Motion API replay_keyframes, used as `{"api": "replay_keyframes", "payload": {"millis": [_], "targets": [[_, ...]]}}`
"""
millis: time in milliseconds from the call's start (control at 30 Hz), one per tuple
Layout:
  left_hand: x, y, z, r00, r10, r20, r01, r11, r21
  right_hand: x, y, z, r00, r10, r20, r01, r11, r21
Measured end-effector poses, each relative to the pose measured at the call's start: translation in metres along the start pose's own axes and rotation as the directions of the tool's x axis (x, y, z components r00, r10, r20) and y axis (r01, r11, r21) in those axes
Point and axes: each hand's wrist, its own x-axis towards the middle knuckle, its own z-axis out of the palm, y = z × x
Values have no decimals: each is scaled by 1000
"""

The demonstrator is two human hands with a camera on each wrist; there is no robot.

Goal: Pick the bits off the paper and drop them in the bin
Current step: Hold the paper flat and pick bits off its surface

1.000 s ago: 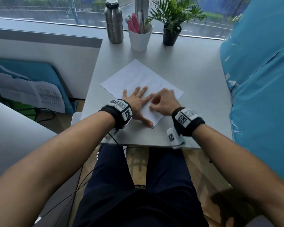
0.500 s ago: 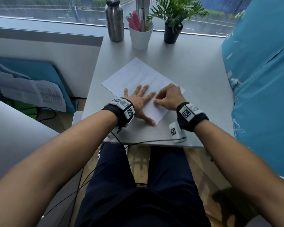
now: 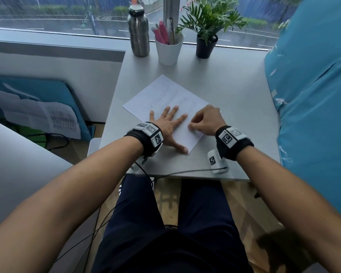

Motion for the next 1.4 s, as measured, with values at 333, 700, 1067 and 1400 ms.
{"api": "replay_keyframes", "payload": {"millis": [333,700,1067,1400], "targets": [[-6,-15,-31,998,69,1,-69,993,91,0,21,-7,997,60,-45,-59,998,25],[3,-28,-34,999,-30,39,31,999,-20,21,-5,3,998,-56,9,56,998,-7],[8,-18,-45,991,-51,122,44,997,58,18,-7,3,1000,-28,13,28,1000,-4],[12,-21,-43,990,-47,134,39,998,55,15,-15,10,990,-93,106,96,995,-23]]}}
